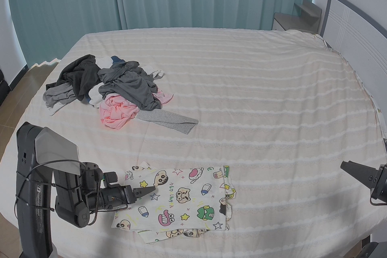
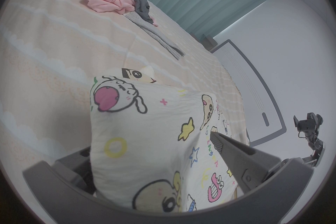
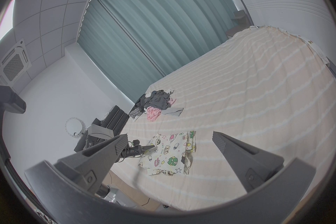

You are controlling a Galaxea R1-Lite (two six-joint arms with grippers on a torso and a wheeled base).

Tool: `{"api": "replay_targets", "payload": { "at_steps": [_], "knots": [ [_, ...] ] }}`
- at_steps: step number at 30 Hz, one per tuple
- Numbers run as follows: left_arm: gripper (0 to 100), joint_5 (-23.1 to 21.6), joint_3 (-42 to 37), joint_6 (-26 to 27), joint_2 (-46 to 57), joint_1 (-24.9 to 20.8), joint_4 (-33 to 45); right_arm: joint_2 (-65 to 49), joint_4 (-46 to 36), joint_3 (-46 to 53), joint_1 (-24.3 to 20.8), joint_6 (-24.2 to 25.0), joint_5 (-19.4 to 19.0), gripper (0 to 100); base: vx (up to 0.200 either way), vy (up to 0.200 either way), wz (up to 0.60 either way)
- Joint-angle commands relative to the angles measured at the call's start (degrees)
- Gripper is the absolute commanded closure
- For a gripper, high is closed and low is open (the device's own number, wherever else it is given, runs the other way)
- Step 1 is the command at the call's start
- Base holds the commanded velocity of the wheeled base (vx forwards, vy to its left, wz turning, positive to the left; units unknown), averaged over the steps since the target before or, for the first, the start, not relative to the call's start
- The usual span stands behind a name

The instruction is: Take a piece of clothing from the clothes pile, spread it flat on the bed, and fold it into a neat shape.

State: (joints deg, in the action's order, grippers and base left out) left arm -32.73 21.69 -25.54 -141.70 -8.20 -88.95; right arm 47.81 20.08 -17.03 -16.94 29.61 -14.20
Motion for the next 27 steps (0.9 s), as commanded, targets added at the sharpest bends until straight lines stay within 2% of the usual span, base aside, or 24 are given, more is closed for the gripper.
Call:
{"api": "replay_targets", "payload": {
  "at_steps": [1,11,16,22,27],
  "knots": [
    [100,-0.1,0.4,0.0,-0.2,-0.8,-0.4,0.2,0.0,-0.2,0.0,0.0,0.0,0,0.0,0.0,0.0],
    [100,0.1,-1.6,0.0,-0.2,-0.6,-1.0,0.3,0.1,-0.3,0.1,-0.1,-0.4,0,0.0,0.0,0.0],
    [100,0.2,-3.8,0.4,1.3,0.9,-1.0,0.3,0.0,-0.2,0.1,-0.1,-0.8,0,0.0,0.0,0.0],
    [100,0.0,-5.8,0.1,6.0,6.2,-1.0,0.0,0.0,-0.1,0.1,-0.1,-0.9,0,0.0,0.0,0.0],
    [100,-0.3,-6.5,0.2,8.2,12.5,-1.0,-0.1,0.0,-0.2,0.0,-0.2,-1.0,0,0.0,0.0,0.0]
  ]
}}
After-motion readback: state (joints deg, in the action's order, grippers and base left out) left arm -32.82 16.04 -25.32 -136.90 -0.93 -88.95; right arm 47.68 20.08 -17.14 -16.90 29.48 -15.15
